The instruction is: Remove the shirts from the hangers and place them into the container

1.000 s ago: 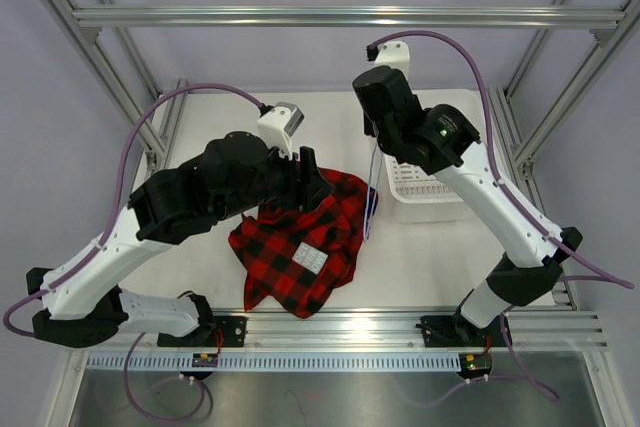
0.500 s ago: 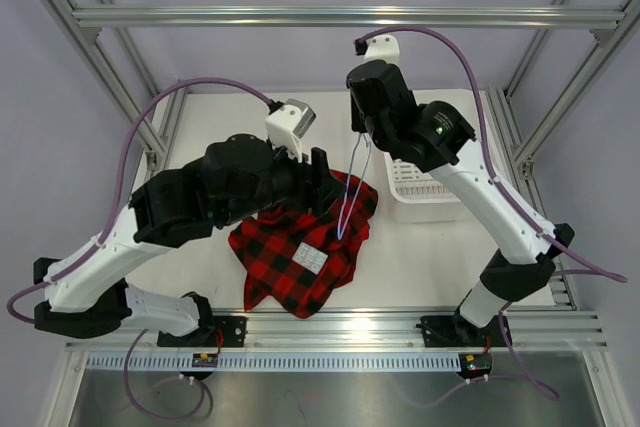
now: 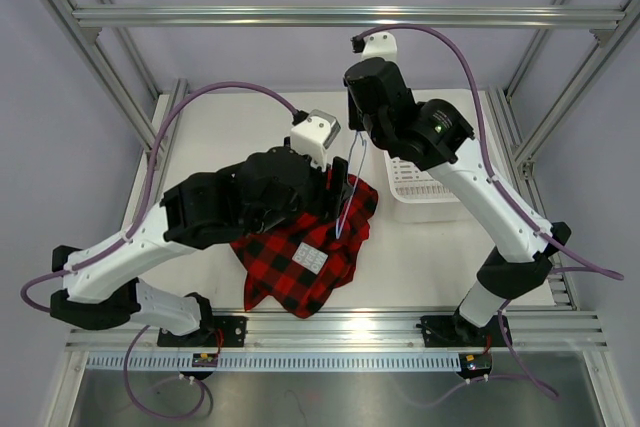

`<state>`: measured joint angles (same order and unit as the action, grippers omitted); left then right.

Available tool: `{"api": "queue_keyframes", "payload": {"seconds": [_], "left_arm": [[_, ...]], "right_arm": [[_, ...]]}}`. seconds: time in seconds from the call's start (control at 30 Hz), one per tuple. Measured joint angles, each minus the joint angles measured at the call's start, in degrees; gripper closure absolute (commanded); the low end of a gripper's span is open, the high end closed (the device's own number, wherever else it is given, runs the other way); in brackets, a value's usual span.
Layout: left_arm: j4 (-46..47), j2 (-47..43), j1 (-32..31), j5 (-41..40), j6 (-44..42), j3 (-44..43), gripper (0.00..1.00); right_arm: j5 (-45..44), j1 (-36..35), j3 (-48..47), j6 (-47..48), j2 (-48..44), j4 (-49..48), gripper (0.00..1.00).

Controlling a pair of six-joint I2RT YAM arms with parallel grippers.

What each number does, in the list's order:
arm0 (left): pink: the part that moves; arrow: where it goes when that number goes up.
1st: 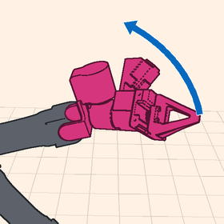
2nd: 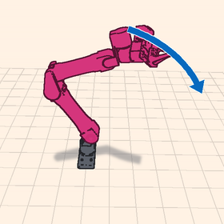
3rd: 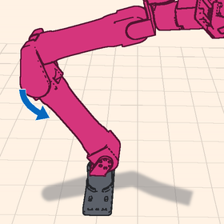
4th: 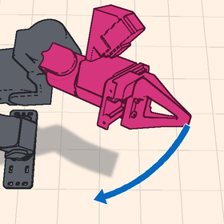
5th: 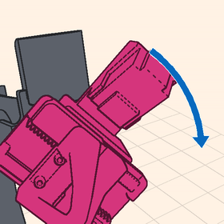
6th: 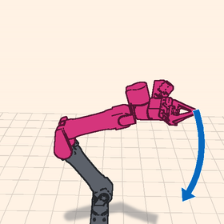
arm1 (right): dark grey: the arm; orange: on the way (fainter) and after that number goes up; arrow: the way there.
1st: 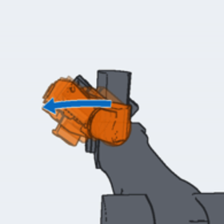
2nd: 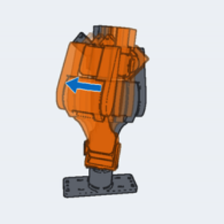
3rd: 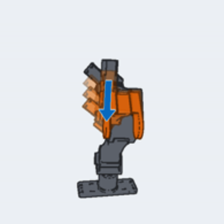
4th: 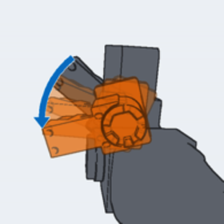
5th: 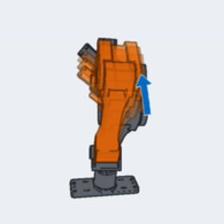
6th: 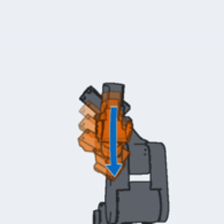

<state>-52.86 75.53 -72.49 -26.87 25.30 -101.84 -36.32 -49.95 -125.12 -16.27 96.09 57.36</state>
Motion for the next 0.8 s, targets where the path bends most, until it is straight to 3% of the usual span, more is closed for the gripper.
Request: {"api": "queue_keyframes", "payload": {"seconds": [0.43, 0.8], "left_arm": [[-1.68, 3.19, -0.7, -4.68, 0.22, 0.0, 0.42], [-1.73, 3.37, -1.44, -6.19, 1.6, 0.0, 0.78]], "right_arm": [[-0.31, -1.55, -1.42, 0.02, 0.02, 1.29, 1.0], [-1.6, -2.08, -1.97, 0.02, 0.55, 2.19, 1.0]]}}
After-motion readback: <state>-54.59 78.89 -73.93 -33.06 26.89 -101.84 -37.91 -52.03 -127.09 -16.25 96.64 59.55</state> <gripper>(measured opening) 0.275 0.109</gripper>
